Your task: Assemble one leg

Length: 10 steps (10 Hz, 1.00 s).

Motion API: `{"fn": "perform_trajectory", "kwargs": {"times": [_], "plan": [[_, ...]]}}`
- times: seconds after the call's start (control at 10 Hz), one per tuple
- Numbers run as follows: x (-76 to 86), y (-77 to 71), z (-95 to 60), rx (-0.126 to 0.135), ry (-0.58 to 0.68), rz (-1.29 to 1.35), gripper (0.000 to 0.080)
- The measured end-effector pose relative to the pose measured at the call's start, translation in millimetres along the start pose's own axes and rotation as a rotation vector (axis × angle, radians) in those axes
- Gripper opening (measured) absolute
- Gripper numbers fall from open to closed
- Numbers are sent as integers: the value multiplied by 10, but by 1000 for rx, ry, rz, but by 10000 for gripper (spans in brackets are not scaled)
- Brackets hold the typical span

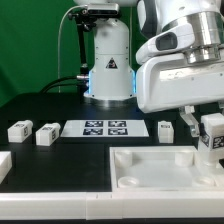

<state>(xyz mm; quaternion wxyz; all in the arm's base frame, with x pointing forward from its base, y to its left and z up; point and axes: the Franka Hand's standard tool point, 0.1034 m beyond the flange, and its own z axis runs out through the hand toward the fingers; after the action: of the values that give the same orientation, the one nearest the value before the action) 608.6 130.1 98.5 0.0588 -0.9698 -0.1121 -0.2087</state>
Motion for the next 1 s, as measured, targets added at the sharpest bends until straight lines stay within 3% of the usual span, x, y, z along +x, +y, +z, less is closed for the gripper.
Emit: {"fn": "perform_trajectory", "kwargs": {"times": [0.3,1.0], "plan": [[-36,157,80,-18,56,-38,293],[-6,117,102,-19,91,-47,293]]}}
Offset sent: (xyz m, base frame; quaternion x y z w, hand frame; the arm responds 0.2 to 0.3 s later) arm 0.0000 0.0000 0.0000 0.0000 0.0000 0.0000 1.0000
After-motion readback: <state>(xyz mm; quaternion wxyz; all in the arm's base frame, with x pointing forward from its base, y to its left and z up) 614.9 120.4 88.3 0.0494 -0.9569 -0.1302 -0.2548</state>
